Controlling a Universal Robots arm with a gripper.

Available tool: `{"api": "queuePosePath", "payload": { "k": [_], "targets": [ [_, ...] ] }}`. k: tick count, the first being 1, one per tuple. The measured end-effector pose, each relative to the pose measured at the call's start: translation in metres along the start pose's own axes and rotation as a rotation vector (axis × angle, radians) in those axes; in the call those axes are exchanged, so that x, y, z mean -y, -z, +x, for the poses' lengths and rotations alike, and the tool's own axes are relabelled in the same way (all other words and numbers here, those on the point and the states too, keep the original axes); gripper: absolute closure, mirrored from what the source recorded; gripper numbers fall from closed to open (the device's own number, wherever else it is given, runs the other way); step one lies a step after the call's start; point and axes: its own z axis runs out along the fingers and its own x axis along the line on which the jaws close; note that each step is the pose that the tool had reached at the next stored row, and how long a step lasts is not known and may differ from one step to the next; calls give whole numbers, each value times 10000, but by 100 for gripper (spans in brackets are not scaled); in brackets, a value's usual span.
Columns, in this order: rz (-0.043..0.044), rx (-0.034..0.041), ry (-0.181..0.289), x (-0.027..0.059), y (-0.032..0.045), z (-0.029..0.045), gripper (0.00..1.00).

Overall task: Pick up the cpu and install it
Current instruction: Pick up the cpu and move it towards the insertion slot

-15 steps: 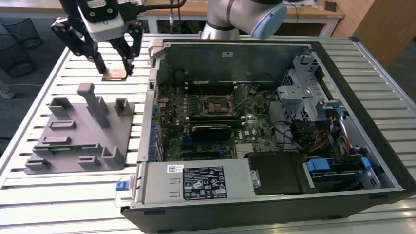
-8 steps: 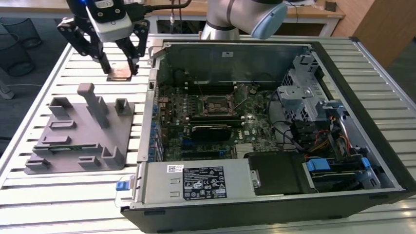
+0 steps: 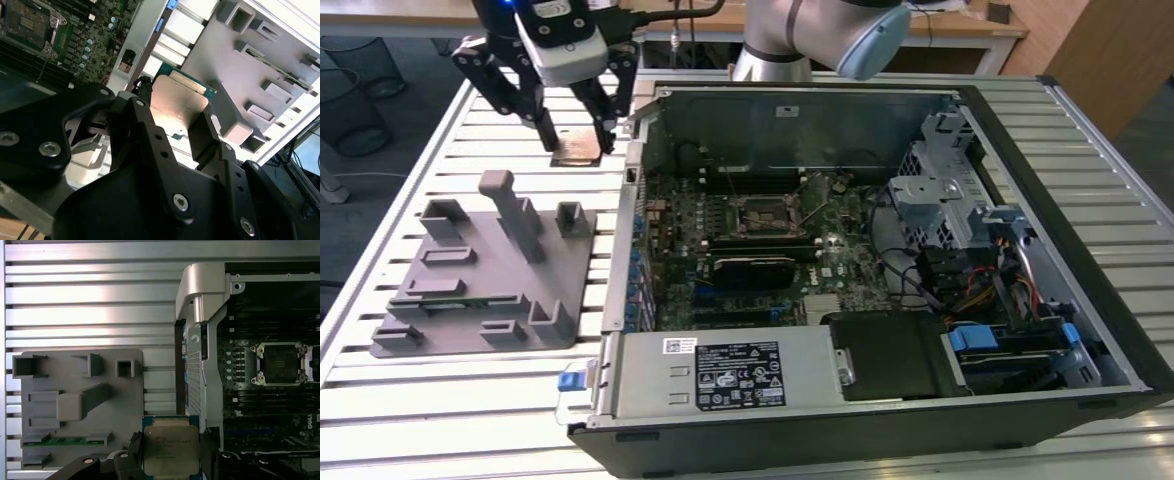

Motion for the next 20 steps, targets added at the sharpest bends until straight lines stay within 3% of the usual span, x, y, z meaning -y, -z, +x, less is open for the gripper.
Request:
{"api": "queuePosePath", "payload": {
  "k": [20],
  "targets": [
    [0,0,-1,-10,-6,-244,46]
  ]
}}
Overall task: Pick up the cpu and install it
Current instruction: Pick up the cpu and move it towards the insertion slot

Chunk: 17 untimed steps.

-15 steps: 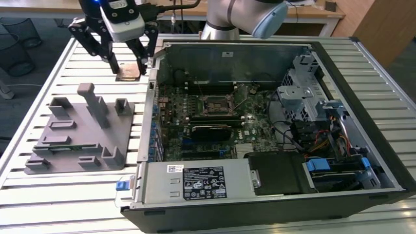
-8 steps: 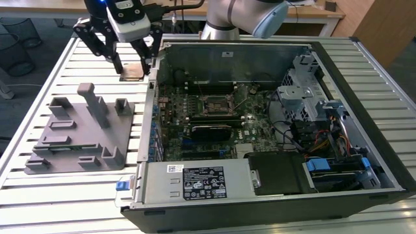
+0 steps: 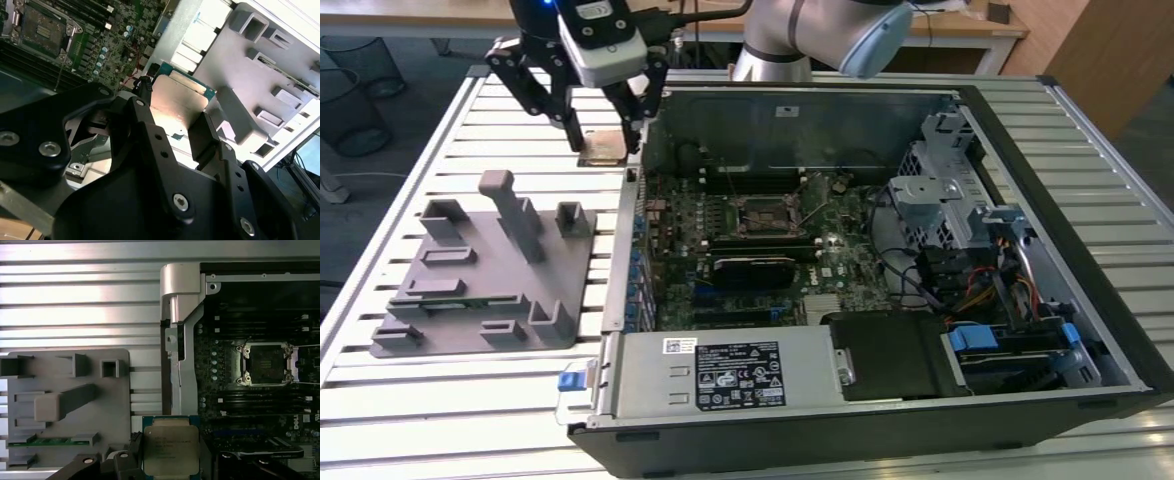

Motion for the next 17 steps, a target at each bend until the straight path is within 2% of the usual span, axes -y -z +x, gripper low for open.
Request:
{"api": "queuePosePath", "payload": {
  "k": [17],
  "targets": [
    [0,-1,1,-12,-6,-322,46]
  ]
}}
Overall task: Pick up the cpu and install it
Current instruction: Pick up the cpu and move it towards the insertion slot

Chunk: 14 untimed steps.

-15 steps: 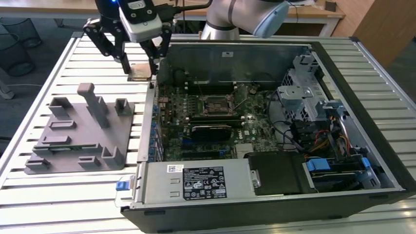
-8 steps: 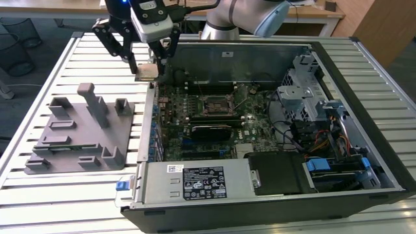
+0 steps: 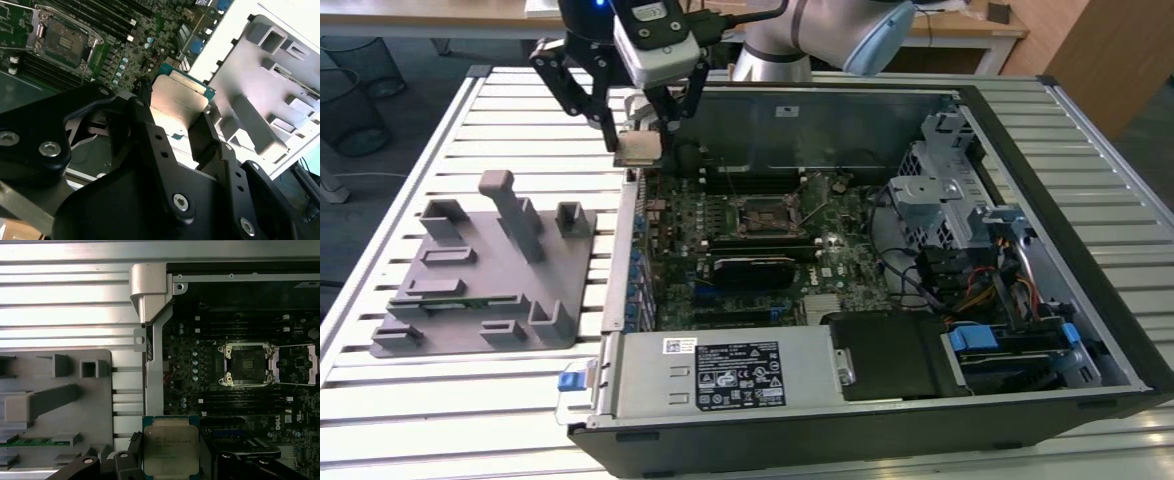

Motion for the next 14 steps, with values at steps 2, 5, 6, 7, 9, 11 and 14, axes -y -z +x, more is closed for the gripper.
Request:
{"api": "queuePosePath", "payload": {
  "k": [2,5,6,7,9,11,14],
  "targets": [
    [0,0,-1,-1,-1,-37,46],
    [1,0,-1,-3,-1,-91,46],
    [0,0,0,-4,-2,-109,46],
    [-1,1,-1,-5,-2,-128,46],
    [0,1,0,-6,-3,-166,46],
    [0,0,0,-7,-3,-201,46],
    [-1,1,-1,-9,-4,-254,46]
  ]
}}
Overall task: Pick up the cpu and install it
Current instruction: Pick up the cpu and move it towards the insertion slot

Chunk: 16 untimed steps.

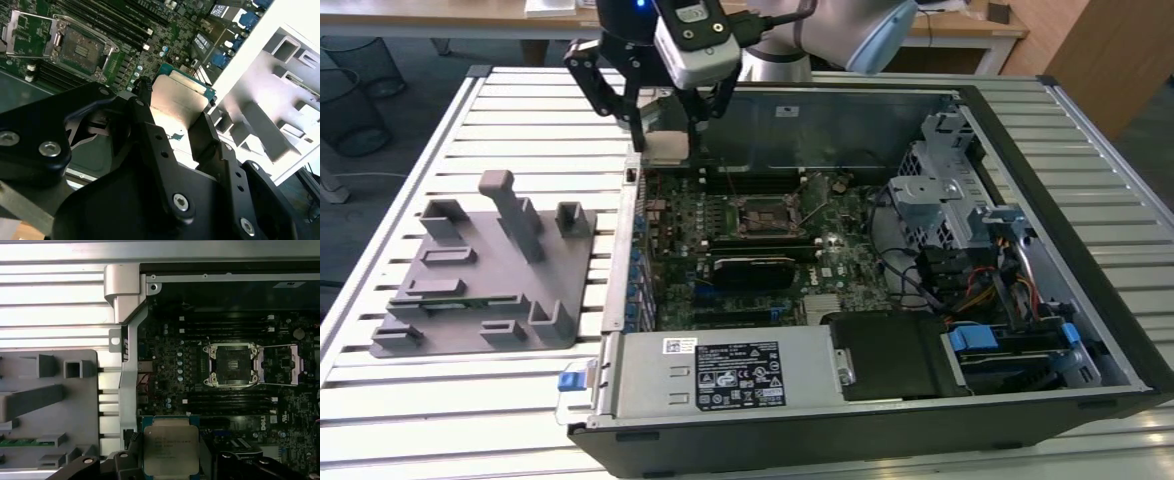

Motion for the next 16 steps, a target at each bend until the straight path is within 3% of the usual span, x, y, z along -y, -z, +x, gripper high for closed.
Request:
{"api": "queuePosePath", "payload": {
  "k": [16],
  "targets": [
    [1,-1,0,-10,-4,-288,46]
  ]
}}
